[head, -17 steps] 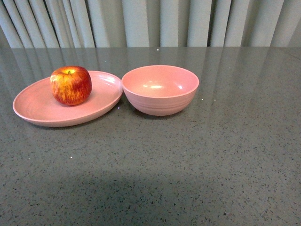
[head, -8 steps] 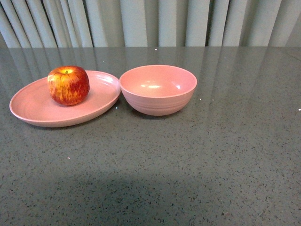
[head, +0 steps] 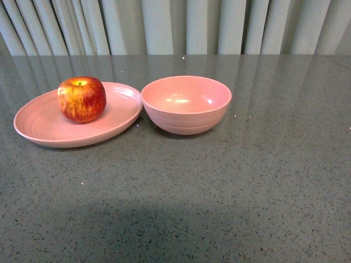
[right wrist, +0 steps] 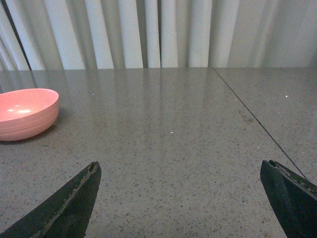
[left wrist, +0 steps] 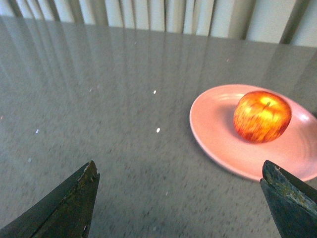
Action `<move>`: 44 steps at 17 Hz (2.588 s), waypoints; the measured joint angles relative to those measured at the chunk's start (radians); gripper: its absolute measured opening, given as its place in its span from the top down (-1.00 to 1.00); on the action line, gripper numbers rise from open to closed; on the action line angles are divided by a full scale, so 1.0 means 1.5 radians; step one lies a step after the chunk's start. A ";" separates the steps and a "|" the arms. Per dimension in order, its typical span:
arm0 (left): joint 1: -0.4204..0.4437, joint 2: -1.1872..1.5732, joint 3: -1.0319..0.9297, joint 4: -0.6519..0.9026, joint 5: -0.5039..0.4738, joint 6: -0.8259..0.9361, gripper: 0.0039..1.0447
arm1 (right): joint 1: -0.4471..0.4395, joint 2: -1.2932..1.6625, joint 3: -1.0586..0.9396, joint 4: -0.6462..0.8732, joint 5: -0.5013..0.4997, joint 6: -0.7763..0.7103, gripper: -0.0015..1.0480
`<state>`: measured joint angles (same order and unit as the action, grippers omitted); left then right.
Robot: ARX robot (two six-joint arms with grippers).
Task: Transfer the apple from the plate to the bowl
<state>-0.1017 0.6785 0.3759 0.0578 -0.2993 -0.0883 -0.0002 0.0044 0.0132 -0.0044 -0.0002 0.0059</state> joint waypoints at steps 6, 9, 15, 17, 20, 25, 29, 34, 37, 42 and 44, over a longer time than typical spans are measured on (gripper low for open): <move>-0.026 0.288 0.169 0.135 0.090 0.047 -0.88 | 0.000 0.000 0.000 0.000 0.000 0.000 -0.87; -0.034 0.405 0.255 0.134 0.124 0.047 -0.88 | 0.000 0.000 0.000 0.000 0.000 0.000 -0.87; -0.027 0.604 0.428 0.059 0.186 0.028 -0.88 | 0.000 0.000 0.000 0.000 0.000 0.000 -0.87; -0.031 0.635 0.459 0.040 0.186 0.030 -0.88 | 0.000 0.000 0.000 0.000 0.000 0.000 -0.87; -0.032 0.674 0.485 0.010 0.185 0.043 -0.88 | 0.000 0.000 0.000 0.000 0.000 0.000 -0.87; -0.033 0.715 0.489 -0.024 0.197 0.051 -0.88 | 0.000 0.000 0.000 0.000 0.000 0.000 -0.87; -0.036 0.730 0.495 -0.059 0.192 0.059 -0.88 | 0.000 0.000 0.000 0.000 0.000 0.000 -0.87; -0.040 0.730 0.496 -0.064 0.192 0.060 -0.88 | 0.000 0.000 0.000 0.000 0.000 0.000 -0.87; -0.041 0.730 0.496 -0.063 0.194 0.060 -0.43 | 0.000 0.000 0.000 0.000 0.000 0.000 -0.87; -0.039 0.714 0.501 -0.074 0.189 0.060 -0.32 | 0.000 0.000 0.000 0.000 0.000 0.000 -0.87; -0.039 0.690 0.505 -0.078 0.187 0.060 -0.31 | 0.000 0.000 0.000 0.000 0.000 0.000 -0.87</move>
<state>-0.1600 1.7142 1.1336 -0.0597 -0.0185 0.0017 -0.0002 0.0044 0.0132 -0.0044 -0.0002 0.0059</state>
